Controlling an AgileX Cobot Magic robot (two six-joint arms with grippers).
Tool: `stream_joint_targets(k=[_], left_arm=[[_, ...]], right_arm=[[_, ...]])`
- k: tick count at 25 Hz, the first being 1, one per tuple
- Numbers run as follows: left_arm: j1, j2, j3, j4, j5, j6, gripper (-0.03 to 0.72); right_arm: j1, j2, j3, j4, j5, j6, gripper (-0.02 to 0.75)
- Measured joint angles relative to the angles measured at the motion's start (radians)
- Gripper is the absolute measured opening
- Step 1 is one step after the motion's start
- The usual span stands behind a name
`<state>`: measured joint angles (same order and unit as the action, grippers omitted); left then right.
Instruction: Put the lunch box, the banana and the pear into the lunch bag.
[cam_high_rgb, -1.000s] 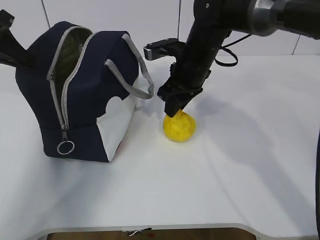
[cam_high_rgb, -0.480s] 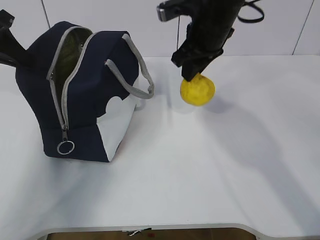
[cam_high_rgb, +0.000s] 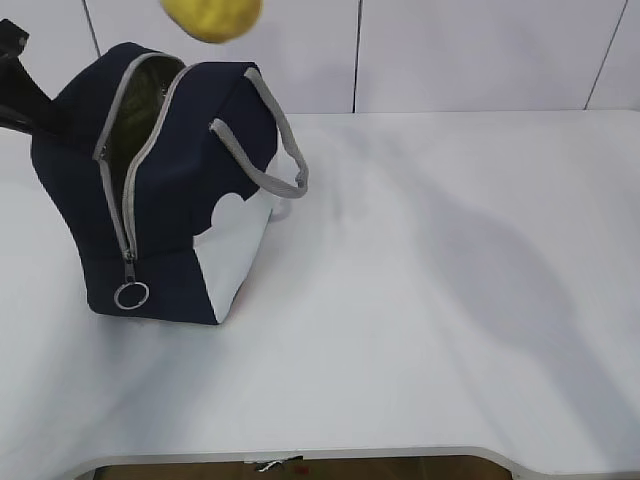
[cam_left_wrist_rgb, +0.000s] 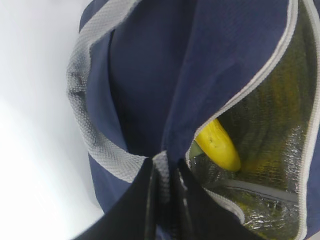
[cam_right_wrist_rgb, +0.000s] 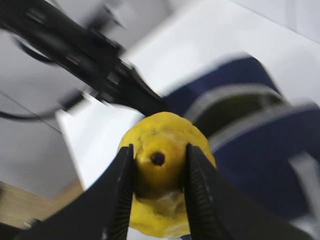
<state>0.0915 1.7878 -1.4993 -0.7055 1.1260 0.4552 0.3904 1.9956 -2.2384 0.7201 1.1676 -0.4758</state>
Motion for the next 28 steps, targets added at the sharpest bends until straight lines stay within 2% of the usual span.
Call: stream_joint_targets(k=[2,5,12,17,23,28], left_arm=[[0.000,0.000,0.000,0.000,0.003,0.000,0.025],[0.000,0.000,0.000,-0.005,0.007,0.000,0.025],[0.000,0.000,0.000,-0.015,0.013,0.000,0.025],[0.000,0.000,0.000,-0.018,0.014,0.000,0.025],[0.000,0.000,0.000,-0.032,0.019,0.000,0.025],[0.000,0.000,0.000,-0.038,0.027,0.000,0.025]], right_arm=[[0.000,0.028,-0.002,0.169,-0.037,-0.073,0.251],[0.000,0.094,-0.002,0.303,-0.067,-0.146,0.251],[0.000,0.234,-0.002,0.420,-0.132,-0.214,0.251],[0.000,0.276,-0.002,0.560,-0.155,-0.277,0.251],[0.000,0.325,-0.002,0.574,-0.167,-0.302,0.253],[0.000,0.343,-0.002,0.487,-0.167,-0.300,0.295]])
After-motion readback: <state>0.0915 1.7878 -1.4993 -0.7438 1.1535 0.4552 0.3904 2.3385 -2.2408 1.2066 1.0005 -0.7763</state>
